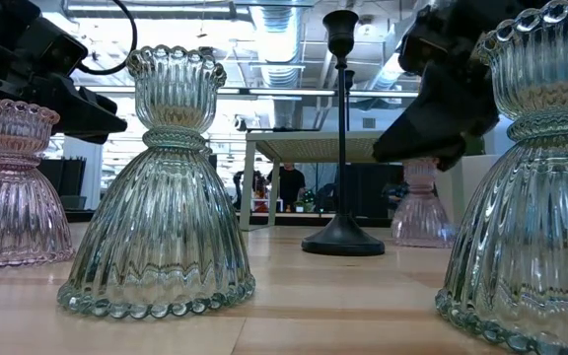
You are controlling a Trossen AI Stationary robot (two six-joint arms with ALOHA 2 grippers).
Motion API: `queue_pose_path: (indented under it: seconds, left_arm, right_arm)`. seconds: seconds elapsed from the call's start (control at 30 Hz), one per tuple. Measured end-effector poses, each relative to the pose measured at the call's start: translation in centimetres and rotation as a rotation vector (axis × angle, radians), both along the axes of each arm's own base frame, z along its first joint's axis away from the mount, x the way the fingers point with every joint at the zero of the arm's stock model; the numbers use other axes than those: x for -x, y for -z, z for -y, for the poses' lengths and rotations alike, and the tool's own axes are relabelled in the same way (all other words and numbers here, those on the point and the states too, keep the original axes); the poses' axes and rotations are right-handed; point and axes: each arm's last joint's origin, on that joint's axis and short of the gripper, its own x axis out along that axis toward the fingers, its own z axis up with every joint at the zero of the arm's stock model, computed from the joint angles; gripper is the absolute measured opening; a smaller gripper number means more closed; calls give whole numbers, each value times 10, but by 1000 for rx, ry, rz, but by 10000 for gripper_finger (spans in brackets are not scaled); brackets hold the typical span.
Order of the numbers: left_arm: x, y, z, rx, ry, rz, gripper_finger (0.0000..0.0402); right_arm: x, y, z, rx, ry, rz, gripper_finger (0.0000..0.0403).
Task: Pick & Place candle stick holders
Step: Put the black candle holder on the shelf
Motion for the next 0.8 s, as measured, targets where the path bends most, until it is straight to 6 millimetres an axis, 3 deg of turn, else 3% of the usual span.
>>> queue_pose_path:
  seconds: [0.3, 0.8]
  left_arm:
    - [0, 0, 0, 0, -1, 2, 6]
    - [0, 0, 0, 0, 0, 2, 6]
  right_arm:
    - [-14, -6, 0, -15, 8, 41, 123]
    - [-27, -25, -6, -32, -3, 72, 147]
